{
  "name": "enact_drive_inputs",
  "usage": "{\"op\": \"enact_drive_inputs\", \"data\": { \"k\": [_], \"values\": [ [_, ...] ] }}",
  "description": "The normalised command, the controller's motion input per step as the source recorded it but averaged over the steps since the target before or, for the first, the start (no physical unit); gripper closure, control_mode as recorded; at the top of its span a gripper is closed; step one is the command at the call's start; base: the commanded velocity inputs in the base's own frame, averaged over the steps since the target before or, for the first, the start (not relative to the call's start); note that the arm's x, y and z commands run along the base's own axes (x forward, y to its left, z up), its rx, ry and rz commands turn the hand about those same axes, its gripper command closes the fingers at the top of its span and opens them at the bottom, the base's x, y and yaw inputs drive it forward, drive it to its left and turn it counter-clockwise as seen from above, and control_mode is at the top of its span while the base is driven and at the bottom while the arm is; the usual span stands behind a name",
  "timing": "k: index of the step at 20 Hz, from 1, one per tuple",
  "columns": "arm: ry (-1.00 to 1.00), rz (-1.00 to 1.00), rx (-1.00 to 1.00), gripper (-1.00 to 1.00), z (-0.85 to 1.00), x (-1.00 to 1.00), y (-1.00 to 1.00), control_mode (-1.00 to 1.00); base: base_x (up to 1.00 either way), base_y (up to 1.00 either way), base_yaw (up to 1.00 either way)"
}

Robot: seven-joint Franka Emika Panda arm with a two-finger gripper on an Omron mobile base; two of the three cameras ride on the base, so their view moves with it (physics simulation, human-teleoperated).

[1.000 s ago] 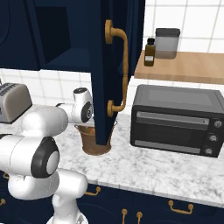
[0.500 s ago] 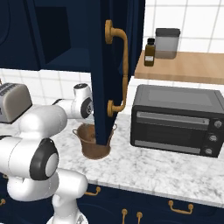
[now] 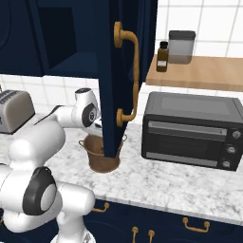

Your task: Open the cabinet, pick up the bread from the cabinet and place it in the basket. Then move the basket to the dining counter.

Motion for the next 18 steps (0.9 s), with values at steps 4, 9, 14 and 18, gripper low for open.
{"op": "enact_drive_inputs", "data": {
  "k": [4, 9, 14, 18],
  "values": [
    [0.00, -0.53, 0.03, -1.00, 0.09, -0.62, -0.23, -1.00, 0.00, 0.00, 0.00],
    [0.01, -0.42, 0.27, -1.00, 0.00, -0.42, -0.32, -1.00, 0.00, 0.00, 0.00],
    [0.00, -0.13, 0.14, -1.00, -0.06, -0.11, -0.03, -1.00, 0.00, 0.00, 0.00],
    [0.00, 0.00, 0.00, -1.00, -0.18, 0.01, 0.00, -1.00, 0.00, 0.00, 0.00]
  ]
}}
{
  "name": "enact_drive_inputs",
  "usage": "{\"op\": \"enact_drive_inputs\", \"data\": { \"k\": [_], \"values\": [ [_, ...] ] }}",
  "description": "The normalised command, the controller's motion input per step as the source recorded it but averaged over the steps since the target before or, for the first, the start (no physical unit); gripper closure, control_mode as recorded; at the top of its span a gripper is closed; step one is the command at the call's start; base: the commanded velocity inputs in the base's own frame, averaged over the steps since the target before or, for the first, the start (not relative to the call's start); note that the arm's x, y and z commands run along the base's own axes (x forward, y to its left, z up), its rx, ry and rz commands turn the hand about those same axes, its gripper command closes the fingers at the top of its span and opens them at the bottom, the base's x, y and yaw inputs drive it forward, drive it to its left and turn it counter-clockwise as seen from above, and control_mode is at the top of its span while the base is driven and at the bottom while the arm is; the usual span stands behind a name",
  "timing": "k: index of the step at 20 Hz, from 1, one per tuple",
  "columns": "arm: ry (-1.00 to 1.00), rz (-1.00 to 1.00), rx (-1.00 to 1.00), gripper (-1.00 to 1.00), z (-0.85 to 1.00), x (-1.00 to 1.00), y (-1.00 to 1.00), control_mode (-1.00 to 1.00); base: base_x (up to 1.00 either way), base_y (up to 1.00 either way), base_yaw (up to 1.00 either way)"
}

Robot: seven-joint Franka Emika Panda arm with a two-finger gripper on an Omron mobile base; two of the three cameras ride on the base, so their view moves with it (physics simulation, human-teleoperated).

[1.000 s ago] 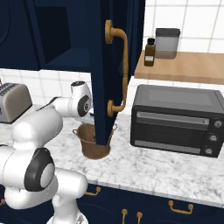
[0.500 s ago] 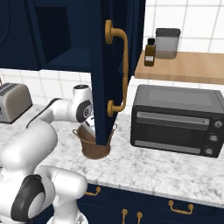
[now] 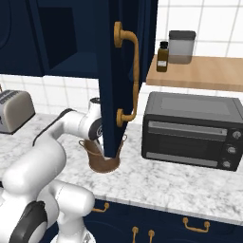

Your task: Open the cabinet, pick up the bread from the cabinet and place it in the basket. Then move the basket to the dining counter.

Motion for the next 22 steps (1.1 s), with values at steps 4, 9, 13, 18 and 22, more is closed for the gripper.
{"op": "enact_drive_inputs", "data": {
  "k": [4, 9, 13, 18, 22],
  "values": [
    [0.07, 0.00, 0.00, -1.00, -0.23, 0.14, 0.00, -1.00, 0.00, 0.00, 0.00],
    [0.05, 0.00, 0.00, -1.00, -0.17, 0.45, 0.00, -1.00, 0.00, 0.00, 0.00],
    [0.03, 0.01, 0.00, -1.00, -0.26, 0.24, -0.06, -1.00, 0.00, 0.00, 0.00],
    [0.01, 0.00, 0.00, -1.00, -0.41, -0.04, -0.02, -1.00, 0.00, 0.00, 0.00],
    [0.00, 0.00, 0.02, 1.00, -0.64, -0.10, 0.11, -1.00, 0.00, 0.00, 0.00]
  ]
}}
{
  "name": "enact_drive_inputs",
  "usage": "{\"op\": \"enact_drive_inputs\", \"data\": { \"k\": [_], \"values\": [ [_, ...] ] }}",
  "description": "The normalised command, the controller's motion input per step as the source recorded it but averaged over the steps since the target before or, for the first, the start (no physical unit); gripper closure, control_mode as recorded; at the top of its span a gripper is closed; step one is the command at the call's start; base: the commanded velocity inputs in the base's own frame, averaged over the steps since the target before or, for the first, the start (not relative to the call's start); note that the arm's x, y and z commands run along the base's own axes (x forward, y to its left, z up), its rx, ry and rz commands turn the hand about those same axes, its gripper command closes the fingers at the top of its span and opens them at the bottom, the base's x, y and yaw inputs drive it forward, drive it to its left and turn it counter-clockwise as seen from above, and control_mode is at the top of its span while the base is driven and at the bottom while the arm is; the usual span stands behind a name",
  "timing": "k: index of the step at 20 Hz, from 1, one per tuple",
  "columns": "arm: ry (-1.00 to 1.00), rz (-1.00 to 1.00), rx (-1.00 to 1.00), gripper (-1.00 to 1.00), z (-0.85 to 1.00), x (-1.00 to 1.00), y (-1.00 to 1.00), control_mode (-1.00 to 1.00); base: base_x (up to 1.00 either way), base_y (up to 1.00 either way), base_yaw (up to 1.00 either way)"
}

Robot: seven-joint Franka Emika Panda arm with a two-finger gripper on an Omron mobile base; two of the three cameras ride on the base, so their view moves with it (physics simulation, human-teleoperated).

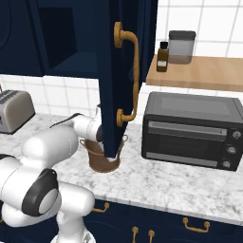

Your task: Open the cabinet, pick up the bread from the cabinet and place it in the basket. Then move the basket to the dining counter.

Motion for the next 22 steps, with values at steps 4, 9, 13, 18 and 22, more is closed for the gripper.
{"op": "enact_drive_inputs", "data": {
  "k": [4, 9, 13, 18, 22],
  "values": [
    [0.00, 0.00, 0.00, 1.00, -0.72, -0.07, 0.48, -1.00, 0.00, 0.00, 0.00],
    [0.01, -0.02, 0.00, 1.00, -0.43, 0.00, 0.34, -1.00, 0.00, 0.00, 0.00],
    [0.00, -0.10, -0.02, 1.00, 0.00, -0.02, 0.24, -1.00, 0.00, 0.00, 0.00],
    [-0.10, -0.02, -0.01, 1.00, 0.14, -0.30, 0.10, -1.00, 0.00, 0.00, 0.00],
    [-0.25, -0.08, -0.09, 1.00, 0.59, -0.31, 0.38, -1.00, 0.00, 0.00, 0.00]
  ]
}}
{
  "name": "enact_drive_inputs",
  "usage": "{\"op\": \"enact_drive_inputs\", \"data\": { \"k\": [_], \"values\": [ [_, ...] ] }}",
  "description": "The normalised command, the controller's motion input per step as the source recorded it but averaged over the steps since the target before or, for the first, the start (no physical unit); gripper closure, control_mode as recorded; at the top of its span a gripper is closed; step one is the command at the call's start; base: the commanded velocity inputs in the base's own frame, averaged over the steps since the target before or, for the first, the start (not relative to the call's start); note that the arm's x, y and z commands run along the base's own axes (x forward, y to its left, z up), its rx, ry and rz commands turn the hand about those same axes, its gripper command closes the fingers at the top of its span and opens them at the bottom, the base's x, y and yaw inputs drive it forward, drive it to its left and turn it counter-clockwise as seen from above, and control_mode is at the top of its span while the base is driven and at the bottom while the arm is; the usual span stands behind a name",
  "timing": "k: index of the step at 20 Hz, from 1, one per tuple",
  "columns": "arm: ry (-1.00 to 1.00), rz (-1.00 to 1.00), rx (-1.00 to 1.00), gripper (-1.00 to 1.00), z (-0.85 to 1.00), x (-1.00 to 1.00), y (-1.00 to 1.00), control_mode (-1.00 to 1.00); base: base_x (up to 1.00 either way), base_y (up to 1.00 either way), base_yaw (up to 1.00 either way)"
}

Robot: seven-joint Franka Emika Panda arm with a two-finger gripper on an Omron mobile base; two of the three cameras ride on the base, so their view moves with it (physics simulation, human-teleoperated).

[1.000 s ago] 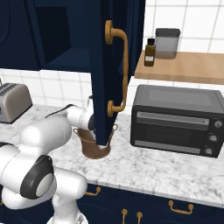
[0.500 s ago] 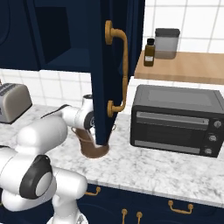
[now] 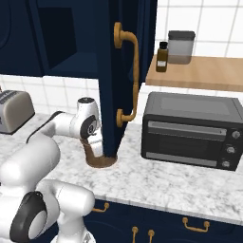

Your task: Open the cabinet, pick up the bread from the cabinet and place it in the basket. Then move the basket to the dining counter.

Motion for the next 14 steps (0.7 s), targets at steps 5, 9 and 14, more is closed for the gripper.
{"op": "enact_drive_inputs", "data": {
  "k": [5, 9, 14],
  "values": [
    [-0.22, -0.10, -0.12, 1.00, 0.62, -0.18, 0.68, -1.00, 0.00, 0.00, 0.00],
    [-0.15, -0.09, -0.12, 1.00, 0.94, -0.32, 0.25, -1.00, 0.00, 0.00, 0.00],
    [-0.06, -0.12, -0.01, 1.00, 0.80, -0.29, 0.16, -1.00, 0.00, 0.00, 0.00]
  ]
}}
